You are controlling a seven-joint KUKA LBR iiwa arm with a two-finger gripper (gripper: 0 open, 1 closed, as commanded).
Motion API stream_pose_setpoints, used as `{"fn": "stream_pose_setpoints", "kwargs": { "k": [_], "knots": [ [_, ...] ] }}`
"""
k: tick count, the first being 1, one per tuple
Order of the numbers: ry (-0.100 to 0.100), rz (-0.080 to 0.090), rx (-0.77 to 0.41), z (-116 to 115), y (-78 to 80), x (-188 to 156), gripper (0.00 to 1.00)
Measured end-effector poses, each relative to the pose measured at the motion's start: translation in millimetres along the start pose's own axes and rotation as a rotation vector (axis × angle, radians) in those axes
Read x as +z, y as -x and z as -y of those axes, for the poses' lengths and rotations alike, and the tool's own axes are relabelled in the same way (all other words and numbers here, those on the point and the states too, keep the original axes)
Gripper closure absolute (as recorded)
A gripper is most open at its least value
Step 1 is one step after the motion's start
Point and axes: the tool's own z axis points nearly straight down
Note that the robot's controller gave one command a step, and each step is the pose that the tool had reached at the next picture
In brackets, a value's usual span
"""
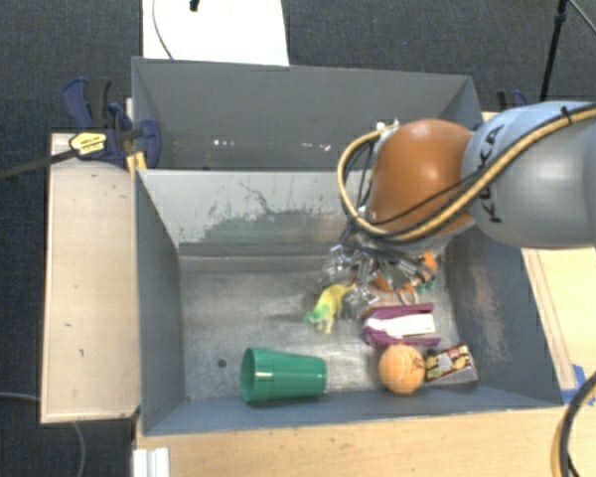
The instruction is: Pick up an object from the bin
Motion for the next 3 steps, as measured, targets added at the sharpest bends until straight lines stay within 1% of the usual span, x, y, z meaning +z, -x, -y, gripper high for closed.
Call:
{"fn": "stream_pose_setpoints", "kwargs": {
  "k": [1, 2, 3],
  "knots": [
    [-0.002, 0.008, 0.002, 0.0, 0.5, -13.8, 1.00],
    [-0.003, 0.011, 0.004, 0.2, 1.1, -24.2, 1.00],
    [-0.003, 0.010, 0.006, 0.1, 1.0, -30.8, 1.00]
  ]
}}
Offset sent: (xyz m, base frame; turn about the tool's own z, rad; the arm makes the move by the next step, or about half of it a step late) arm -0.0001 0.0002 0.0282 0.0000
